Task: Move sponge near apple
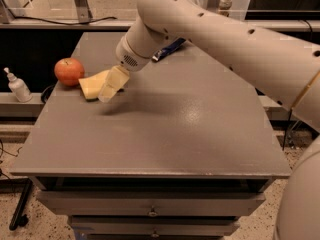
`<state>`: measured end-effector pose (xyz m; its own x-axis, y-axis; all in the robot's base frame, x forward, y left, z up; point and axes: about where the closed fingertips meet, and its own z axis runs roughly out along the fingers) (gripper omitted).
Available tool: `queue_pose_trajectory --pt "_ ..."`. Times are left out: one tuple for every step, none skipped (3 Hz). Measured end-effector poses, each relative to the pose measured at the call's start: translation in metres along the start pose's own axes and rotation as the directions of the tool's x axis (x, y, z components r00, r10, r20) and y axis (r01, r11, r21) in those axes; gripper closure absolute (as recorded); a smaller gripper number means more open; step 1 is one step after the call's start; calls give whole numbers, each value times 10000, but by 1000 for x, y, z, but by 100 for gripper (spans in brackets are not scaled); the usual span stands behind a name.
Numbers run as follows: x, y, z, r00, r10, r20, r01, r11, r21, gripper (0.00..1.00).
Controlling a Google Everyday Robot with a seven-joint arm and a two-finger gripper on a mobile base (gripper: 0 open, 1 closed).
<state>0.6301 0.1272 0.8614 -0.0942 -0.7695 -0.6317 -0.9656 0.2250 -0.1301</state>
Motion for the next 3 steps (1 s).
queue_pose_trajectory --pt "3 1 -34 9978 -71 660 71 10000 -4 0" --pt "31 -1 -75 9924 1 1234 -9 10000 60 0" --pt "86 -19 -136 9880 149 1534 -222 9987 462 0"
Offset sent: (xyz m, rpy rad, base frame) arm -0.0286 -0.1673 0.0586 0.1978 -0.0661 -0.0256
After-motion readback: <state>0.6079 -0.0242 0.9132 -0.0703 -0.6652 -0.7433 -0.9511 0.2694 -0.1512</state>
